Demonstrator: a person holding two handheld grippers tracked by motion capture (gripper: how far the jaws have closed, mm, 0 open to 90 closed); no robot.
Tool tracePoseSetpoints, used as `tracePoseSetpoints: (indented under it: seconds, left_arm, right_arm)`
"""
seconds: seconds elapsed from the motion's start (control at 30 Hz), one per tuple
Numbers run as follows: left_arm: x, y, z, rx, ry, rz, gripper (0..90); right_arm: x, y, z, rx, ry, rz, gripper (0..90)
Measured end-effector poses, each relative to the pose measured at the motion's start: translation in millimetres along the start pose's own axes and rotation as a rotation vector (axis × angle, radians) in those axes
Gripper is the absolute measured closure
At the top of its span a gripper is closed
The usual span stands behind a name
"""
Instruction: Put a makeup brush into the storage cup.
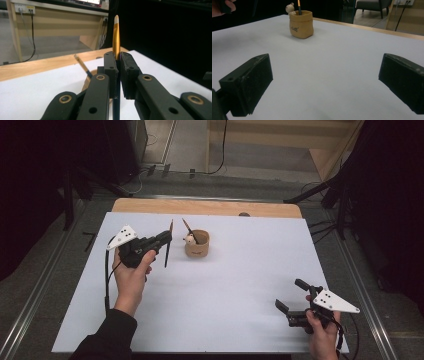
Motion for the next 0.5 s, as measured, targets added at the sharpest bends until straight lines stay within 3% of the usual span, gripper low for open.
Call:
tracePoseSetpoints:
  seconds: [0.5]
  left_arm:
    - [-15.7, 22.2, 1.9, 0.008, -0.001, 0.044, 84.7]
  right_arm:
    - [-0.9, 1.9, -1.9, -0.009, -0.004, 0.008, 0.0]
Point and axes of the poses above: each handheld gripper's, and its own axes: y roughly forward along the jaws, x roughly out of its underside, z roughly to its right, the point moved 7 cm from there along y, roughly forward along the jaws, and after that the axes turned 15 degrees about y, right-handed, at the moved point
